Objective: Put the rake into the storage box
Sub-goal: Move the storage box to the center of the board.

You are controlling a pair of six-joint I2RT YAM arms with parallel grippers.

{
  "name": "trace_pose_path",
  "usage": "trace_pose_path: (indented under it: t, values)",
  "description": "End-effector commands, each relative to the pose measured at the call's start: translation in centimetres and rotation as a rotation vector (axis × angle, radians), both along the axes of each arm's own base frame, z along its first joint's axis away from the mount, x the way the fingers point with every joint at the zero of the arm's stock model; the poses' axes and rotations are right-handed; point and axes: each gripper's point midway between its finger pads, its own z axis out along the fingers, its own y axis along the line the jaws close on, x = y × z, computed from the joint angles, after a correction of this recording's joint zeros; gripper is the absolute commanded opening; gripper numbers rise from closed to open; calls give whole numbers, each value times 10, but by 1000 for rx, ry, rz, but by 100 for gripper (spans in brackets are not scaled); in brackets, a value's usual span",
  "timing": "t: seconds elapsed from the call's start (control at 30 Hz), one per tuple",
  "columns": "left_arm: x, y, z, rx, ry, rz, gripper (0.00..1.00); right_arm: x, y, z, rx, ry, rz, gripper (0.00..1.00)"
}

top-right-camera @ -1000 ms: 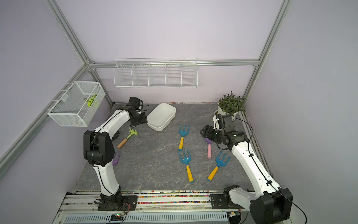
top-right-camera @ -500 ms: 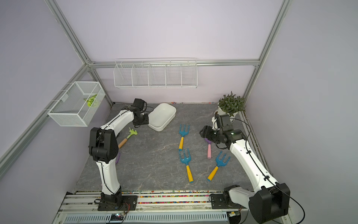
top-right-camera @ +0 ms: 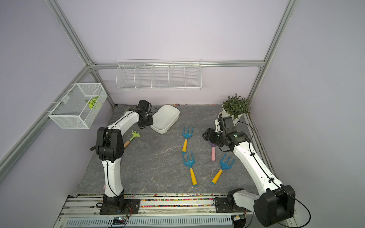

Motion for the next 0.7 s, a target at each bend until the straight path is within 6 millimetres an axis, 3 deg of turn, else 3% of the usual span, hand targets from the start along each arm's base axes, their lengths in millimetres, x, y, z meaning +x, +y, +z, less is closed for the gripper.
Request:
trace_pose_path:
  t: [0.0,0.33,0.67]
  values:
    - [8,-11,2,-39,-17,21,34,-5,-2,-1,-13,7,-10,67]
    - [4,-15,4,-49,-12,35,23,-13,-4,-2,-19,11,-6,66]
    - [-23,-14,7,-110,34,100,1,-20,-6,-3,2,0,-23,66]
